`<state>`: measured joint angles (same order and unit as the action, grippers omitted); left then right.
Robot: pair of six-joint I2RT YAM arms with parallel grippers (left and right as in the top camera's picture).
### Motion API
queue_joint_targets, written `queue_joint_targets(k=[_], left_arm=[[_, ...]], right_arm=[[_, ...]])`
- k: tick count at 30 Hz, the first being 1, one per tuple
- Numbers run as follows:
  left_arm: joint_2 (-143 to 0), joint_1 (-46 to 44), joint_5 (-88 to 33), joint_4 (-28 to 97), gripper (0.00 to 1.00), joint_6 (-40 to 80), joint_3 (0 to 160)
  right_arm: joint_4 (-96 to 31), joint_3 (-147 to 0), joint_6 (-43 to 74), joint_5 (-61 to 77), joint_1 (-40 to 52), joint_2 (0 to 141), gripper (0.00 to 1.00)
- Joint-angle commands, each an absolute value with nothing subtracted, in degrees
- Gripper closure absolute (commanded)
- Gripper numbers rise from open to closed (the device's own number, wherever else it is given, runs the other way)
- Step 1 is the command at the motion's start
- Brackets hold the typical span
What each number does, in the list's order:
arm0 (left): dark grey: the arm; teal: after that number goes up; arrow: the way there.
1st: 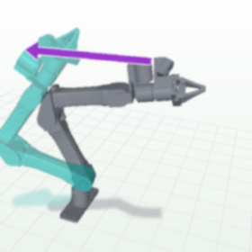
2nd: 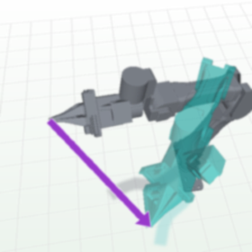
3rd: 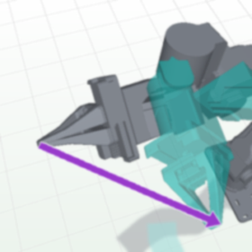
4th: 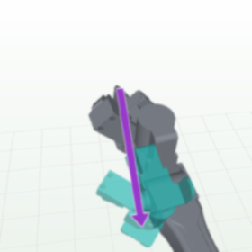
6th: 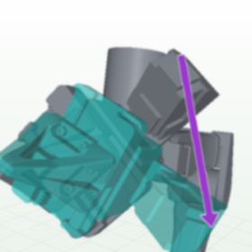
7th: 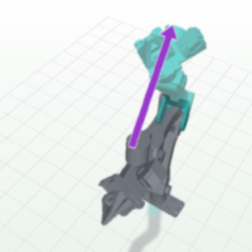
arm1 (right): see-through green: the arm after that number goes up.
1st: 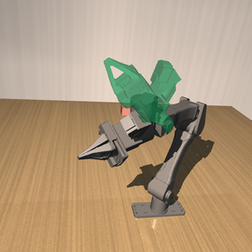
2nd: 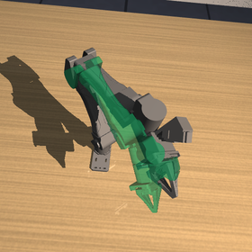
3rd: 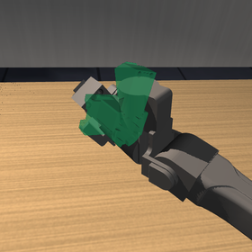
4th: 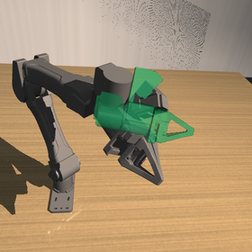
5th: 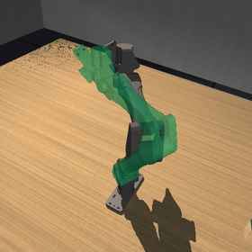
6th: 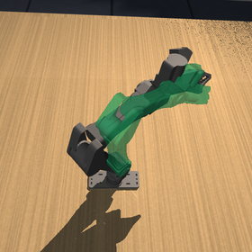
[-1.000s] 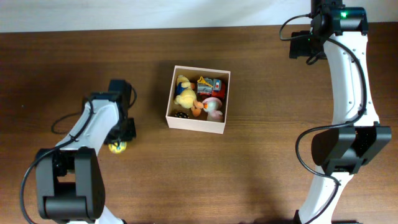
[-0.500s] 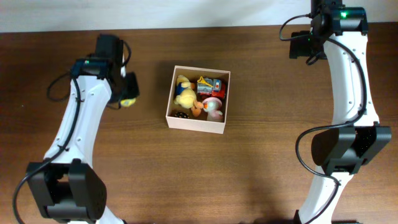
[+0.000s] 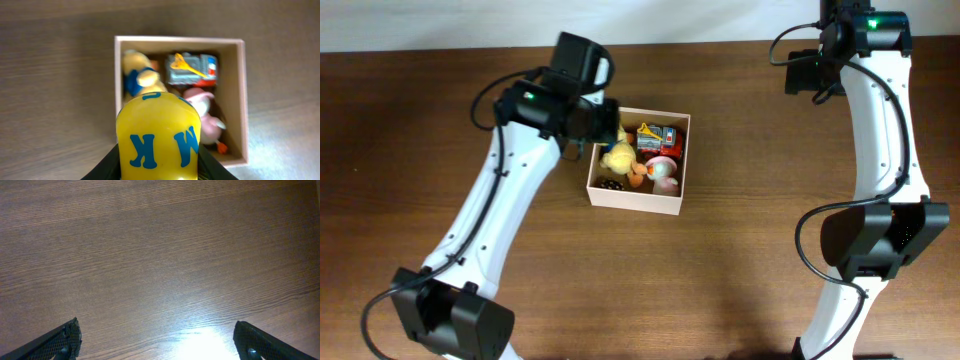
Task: Pack container
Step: 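Carry the yellow ball over the box and lower it inside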
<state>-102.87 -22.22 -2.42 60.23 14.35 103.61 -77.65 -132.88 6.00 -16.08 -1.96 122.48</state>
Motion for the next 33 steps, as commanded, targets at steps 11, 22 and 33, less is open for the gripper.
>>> queue_joint_targets(k=[11,22,33], left_arm=[[-110.10,-26.28,-3.27,62.67,0.74,13.23,103.81],[-118.17,-26.44,-3.25,61.12,0.75,13.21,103.81],[-125.58,-26.48,-3.27,59.83,0.75,13.21,103.77]], right_arm=[[-77.58,-133.73,6.26,-16.97,-2.28,122.52,0.01],[-77.58,-133.73,6.26,-16.97,-2.28,122.52,0.01],[-77.58,-133.73,6.26,-16.97,-2.28,122.52,0.01]])
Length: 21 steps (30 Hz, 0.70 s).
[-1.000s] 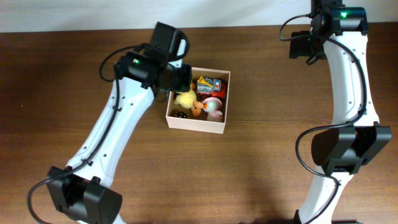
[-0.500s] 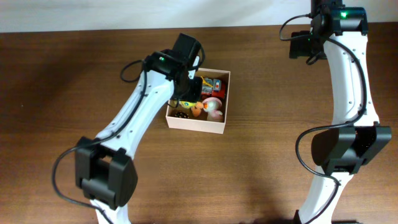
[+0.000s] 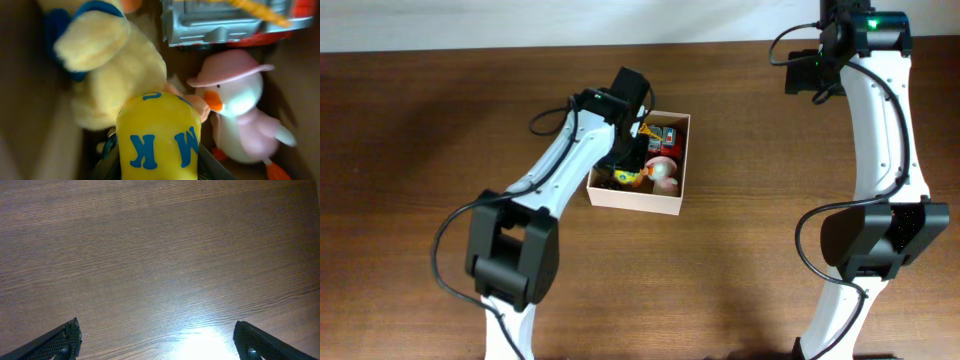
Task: Pack container
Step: 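Carry the yellow ball over the box and lower it inside, then open the left gripper to release the ball into the box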
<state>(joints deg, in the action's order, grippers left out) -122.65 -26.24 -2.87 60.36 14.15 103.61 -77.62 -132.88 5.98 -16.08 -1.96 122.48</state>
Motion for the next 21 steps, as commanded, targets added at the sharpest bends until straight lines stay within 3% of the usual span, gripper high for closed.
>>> queue_joint_targets(k=[1,19,21], left_arm=[[-125.95,-26.48,-3.29,59.83,0.75,13.21,103.77],[-126.63,-26.48,-3.31,57.25,0.75,13.23,102.83],[-126.63,-26.48,-3.31,57.45,0.72,13.23,103.20]], right_arm=[[-77.58,-133.73,6.26,-16.99,-2.28,122.52,0.01],[-77.58,-133.73,6.26,-16.97,-2.28,122.52,0.01],[-77.58,-133.73,6.26,-16.97,-2.28,122.52,0.01]])
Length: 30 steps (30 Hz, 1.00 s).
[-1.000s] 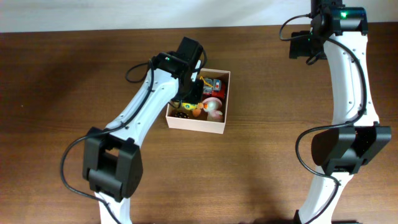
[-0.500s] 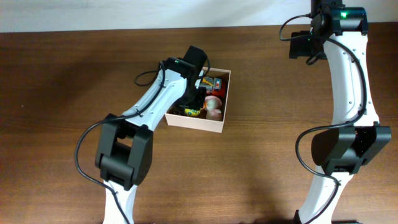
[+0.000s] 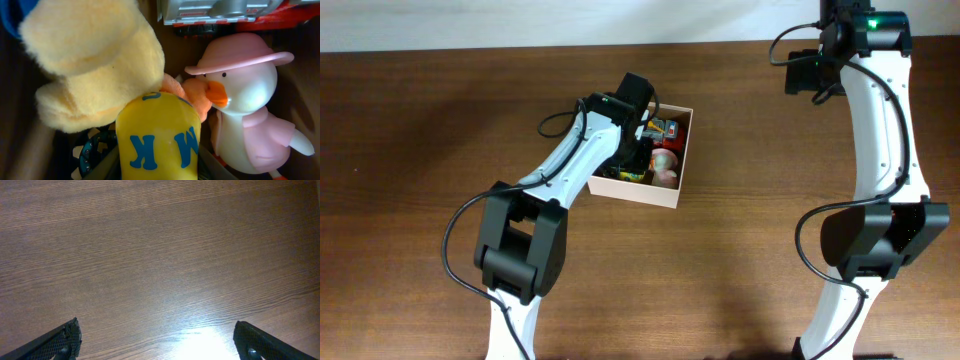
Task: Pack container
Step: 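Open the left gripper to release the ball into the box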
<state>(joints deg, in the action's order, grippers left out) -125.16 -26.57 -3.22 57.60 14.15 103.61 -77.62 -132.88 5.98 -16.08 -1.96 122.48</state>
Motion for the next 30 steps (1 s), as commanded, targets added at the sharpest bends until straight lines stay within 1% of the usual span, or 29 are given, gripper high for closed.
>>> queue_joint_targets(k=[1,4,7,15,24,26,28,30], left_arm=[[-126.63,-26.48,-3.31,57.49,0.67,13.21,103.39],[-126.54,-26.48,-3.31,57.95,0.52,13.23,104.66],[-126.28,-26.48,-3.31,59.02,0.43,13.26,106.67],[-126.13,-26.48,-3.29,63.86,0.38,13.23,114.41],[-126.13,-26.48,-3.29,66.76,0.37,13.21,116.31],[-126.13,-26.48,-3.27,67.22,0.31,13.21,116.31],[-126.13,-26.48,-3.29,67.72,0.27,13.21,116.31],[-126.13,-26.48,-3.27,67.99,0.19,13.23,116.31]], right_arm=[[-77.58,-133.73,6.26,-16.99,-2.28,122.52,0.01],[-77.58,-133.73,6.26,-16.99,-2.28,122.52,0.01],[-77.58,-133.73,6.26,-16.97,-2.28,122.52,0.01],[-77.58,-133.73,6.26,-16.99,-2.28,122.52,0.01],[-77.58,-133.73,6.26,-16.97,-2.28,122.52,0.01],[-77.58,-133.73,6.26,-16.99,-2.28,122.52,0.01],[-77.58,-133.73,6.26,-16.99,-2.28,122.52,0.01],[-77.58,-133.73,6.26,-16.97,-2.28,122.52,0.01]])
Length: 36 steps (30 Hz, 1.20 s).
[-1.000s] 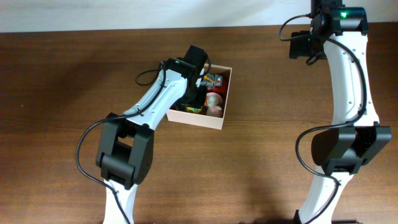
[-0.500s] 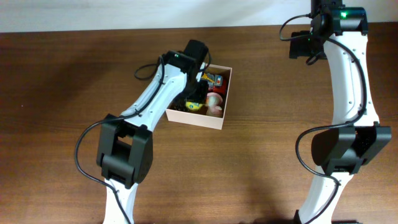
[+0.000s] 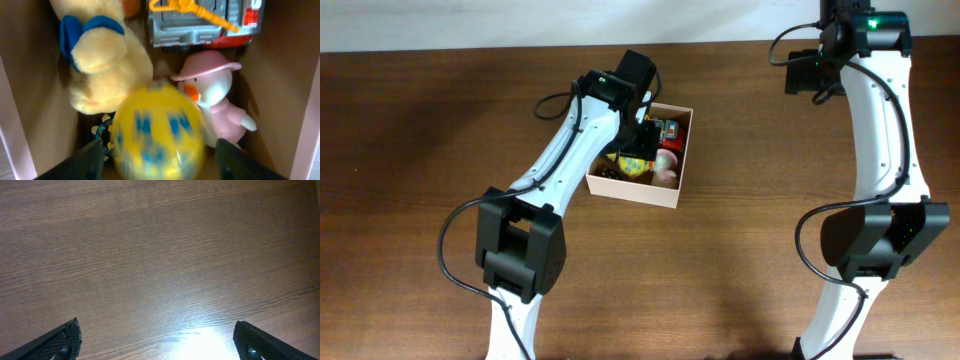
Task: Pack container
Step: 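Open the left gripper to release the ball into the box, then raise the left gripper up and away from the box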
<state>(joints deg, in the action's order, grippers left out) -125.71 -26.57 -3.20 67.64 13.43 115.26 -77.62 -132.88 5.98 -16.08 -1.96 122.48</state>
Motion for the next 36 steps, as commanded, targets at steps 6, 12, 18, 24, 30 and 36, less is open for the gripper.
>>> queue_joint_targets(k=[6,12,18,24,30,36], left_arm=[[-126.13,-26.48,-3.27,68.03,0.16,13.21,116.31],[-126.08,-26.48,-3.29,68.53,0.43,13.23,116.38],[-125.93,-26.09,-2.55,68.88,0.36,13.23,117.93],[-124.77,-23.18,-1.72,69.01,0.33,13.26,124.88],[-124.68,-17.30,5.63,68.55,0.33,15.42,130.91],[-124.68,-11.51,8.62,68.20,0.18,15.40,130.98]], right_arm=[[-77.58,-133.73,6.26,-16.99,-2.28,122.52,0.01],[-77.58,-133.73,6.26,-16.99,-2.28,122.52,0.01],[-77.58,-133.73,6.26,-16.97,-2.28,122.52,0.01],[-77.58,-133.73,6.26,-16.97,-2.28,122.52,0.01],[-77.58,-133.73,6.26,-16.99,-2.28,122.52,0.01],[-77.58,-133.73,6.26,-16.97,-2.28,122.52,0.01]])
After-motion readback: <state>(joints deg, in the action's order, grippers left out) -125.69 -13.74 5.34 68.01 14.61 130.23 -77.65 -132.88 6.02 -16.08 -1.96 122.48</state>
